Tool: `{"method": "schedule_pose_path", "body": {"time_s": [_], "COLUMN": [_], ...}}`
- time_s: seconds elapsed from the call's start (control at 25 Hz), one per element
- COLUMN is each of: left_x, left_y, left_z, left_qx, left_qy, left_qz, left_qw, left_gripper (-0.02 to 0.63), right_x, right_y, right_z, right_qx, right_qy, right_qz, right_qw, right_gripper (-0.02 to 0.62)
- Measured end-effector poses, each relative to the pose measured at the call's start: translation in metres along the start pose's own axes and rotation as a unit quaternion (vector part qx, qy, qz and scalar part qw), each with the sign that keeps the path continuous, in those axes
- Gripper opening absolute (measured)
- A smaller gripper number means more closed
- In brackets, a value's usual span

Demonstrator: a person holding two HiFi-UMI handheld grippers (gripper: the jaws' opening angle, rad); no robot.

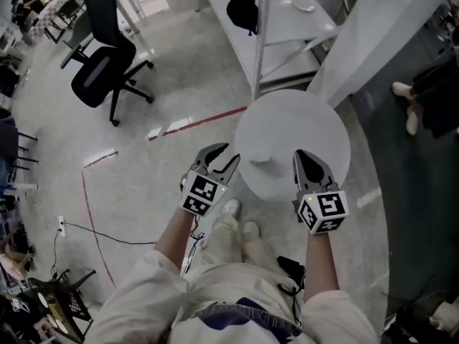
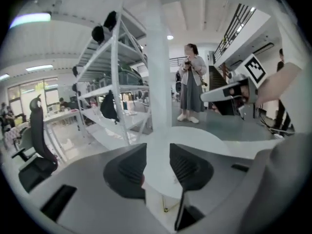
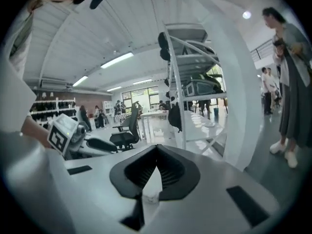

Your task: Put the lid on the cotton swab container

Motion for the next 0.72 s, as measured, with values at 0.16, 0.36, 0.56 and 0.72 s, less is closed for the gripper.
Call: {"method": "schedule_pose_path", "body": {"time_s": [0.16,0.36,0.56,0.72], "left_x": [0.046,0.084,0.097,0.108], "left_y": [0.041,0.095,0.127,0.150], "left_z": [0.008,0.037,0.056,0.064], "left_qx": [0.084,0.150,0.189,0.201], "left_qy": [-0.002,0.004,0.009,0.026], "left_qz": [0.057,0.120,0.158,0.191], "left_qw": [0.9948,0.9814,0.9692,0.9605], "left_gripper": [0.071,0.000,-0.002,-0.002], "right_x": [0.021,0.037,0.044,0.057], "right_y": [0.024,0.063,0.087,0.103], "right_z": [-0.022,-0.043,-0.054,-0.066], "right_qx": [0.029,0.034,0.003,-0.026], "right_qy": [0.081,0.072,0.054,0.058], "right_qz": [0.012,0.045,0.080,0.109], "right_qw": [0.996,0.996,0.995,0.992], "right_gripper": [0.009,0.009,0.009,0.009]}}
Point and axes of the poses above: the fingertips, and each gripper's own axes: y backward along the fingers, z to its right, x out of its top, the point moved 2 cm from there along y, backward along the fingers, and after that the axes turned 1 degree about z, right-handed, at the moved point
